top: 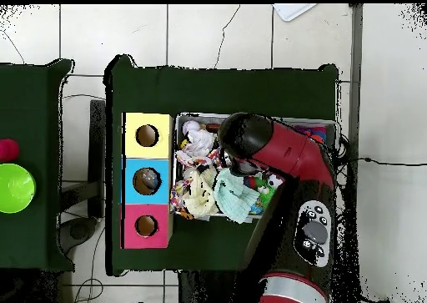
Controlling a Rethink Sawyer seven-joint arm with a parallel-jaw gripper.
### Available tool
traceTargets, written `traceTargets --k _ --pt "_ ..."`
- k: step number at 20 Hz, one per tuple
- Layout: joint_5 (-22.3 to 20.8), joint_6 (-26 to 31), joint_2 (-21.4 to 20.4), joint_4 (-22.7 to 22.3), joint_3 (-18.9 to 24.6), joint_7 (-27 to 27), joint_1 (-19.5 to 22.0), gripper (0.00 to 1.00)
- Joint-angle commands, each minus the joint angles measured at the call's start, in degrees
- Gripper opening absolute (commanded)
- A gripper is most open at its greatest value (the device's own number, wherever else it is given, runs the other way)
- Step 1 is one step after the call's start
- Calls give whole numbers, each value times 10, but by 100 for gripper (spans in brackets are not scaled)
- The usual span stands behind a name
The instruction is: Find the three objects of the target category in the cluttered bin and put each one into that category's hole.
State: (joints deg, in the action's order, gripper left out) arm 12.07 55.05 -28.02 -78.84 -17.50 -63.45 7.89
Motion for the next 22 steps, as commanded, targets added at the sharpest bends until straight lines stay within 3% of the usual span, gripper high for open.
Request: traceTargets --k 1,12,22 --pt "-40 25 14 24 8 -97 11 100" --pt "-116 -75 59 67 -4 -68 16 100" --pt "-138 -139 76 48 9 -82 28 100"
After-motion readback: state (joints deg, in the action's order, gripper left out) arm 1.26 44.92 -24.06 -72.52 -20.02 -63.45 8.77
